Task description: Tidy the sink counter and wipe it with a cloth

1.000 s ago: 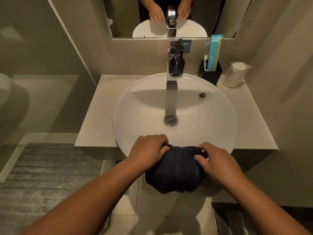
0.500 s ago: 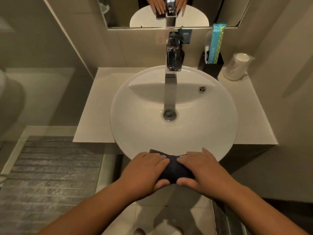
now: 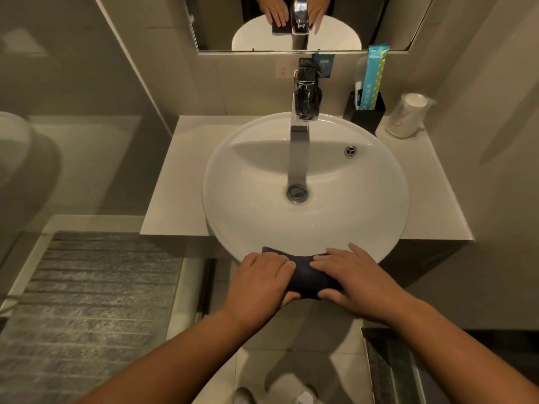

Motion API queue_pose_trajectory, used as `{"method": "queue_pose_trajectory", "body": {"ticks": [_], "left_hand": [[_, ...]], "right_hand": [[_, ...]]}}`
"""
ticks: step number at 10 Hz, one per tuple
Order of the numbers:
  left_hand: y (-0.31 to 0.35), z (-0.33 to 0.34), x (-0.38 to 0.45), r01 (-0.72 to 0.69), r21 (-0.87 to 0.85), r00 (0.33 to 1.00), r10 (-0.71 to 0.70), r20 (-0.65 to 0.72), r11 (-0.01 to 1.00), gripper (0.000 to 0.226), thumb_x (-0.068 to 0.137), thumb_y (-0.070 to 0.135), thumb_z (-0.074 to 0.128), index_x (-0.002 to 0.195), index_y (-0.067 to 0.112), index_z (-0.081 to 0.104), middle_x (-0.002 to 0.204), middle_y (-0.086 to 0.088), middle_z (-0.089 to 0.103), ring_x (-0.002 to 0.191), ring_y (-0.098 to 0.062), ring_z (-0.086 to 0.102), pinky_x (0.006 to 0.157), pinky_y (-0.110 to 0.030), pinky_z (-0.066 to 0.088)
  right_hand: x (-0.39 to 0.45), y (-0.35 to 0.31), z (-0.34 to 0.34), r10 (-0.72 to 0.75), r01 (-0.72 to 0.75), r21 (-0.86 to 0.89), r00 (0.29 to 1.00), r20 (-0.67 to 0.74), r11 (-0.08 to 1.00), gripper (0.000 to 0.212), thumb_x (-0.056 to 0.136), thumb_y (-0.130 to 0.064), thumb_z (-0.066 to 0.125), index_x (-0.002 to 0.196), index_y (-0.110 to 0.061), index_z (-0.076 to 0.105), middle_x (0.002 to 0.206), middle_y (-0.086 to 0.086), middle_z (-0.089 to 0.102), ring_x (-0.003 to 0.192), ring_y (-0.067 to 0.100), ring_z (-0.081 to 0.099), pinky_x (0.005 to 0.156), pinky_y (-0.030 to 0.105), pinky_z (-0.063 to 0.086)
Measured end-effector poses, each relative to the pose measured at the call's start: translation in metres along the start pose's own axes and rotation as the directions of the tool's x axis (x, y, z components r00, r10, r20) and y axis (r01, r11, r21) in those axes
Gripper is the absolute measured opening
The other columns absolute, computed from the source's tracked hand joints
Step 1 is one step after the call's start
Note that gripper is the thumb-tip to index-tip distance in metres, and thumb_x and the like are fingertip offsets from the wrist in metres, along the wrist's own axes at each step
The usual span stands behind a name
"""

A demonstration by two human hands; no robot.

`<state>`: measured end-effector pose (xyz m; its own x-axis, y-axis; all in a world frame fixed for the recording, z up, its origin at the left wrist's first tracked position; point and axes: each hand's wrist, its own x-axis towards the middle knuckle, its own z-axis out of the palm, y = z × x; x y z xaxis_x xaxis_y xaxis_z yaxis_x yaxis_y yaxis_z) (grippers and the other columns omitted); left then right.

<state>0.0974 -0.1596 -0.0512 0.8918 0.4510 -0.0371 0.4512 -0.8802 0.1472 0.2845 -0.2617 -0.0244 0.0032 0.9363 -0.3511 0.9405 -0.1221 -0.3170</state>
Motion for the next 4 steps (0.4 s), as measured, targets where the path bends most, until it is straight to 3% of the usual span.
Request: {"method": "queue_pose_trajectory", "body": {"ticks": [1,2,3,4], "left_hand": [[-0.001,-0.01,-0.002,-0.016,-0.046,1.0,0.017,0.016,0.999,0.06,0.081,0.067,0.045,0.121,0.023,0.052,0.118,0.003,0.061,0.106,-0.016,0.055,0.096,-0.036,0.041],[-0.003,-0.027,-0.005,0.021,-0.166,1.0,-0.018,0.021,0.986,0.059,0.085,0.065,0.038,0.123,0.022,0.052,0.119,0.001,0.06,0.105,-0.018,0.054,0.096,-0.036,0.041],[-0.004,-0.05,-0.002,0.051,-0.153,0.998,-0.047,0.032,0.987,0.046,0.09,0.053,0.041,0.121,0.021,0.055,0.117,0.001,0.059,0.104,-0.018,0.054,0.092,-0.036,0.043],[-0.004,-0.072,0.006,0.125,-0.159,0.986,-0.105,0.128,0.979,0.031,0.094,0.045,0.041,0.107,0.022,0.058,0.1,0.0,0.061,0.089,-0.018,0.056,0.076,-0.033,0.045]], "right_hand": [[-0.006,-0.002,-0.004,0.004,-0.003,0.023,1.0,-0.028,1.0,0.066,0.087,-0.065,0.044,0.145,-0.038,0.029,0.155,-0.01,0.032,0.142,0.012,0.024,0.12,0.039,0.008],[-0.013,-0.013,-0.014,0.039,-0.036,0.029,0.993,-0.113,0.999,0.056,0.089,-0.062,0.042,0.139,-0.036,0.04,0.143,-0.009,0.047,0.128,0.011,0.041,0.112,0.032,0.027],[-0.008,-0.029,-0.035,0.11,-0.112,-0.003,0.983,-0.144,0.994,0.032,0.095,-0.049,0.042,0.116,-0.032,0.058,0.108,-0.006,0.066,0.094,0.012,0.058,0.084,0.029,0.047],[0.004,-0.042,-0.049,0.138,-0.138,-0.084,0.99,-0.012,0.987,0.032,0.094,-0.048,0.044,0.103,-0.024,0.063,0.093,-0.001,0.068,0.082,0.016,0.061,0.078,0.033,0.052]]}}
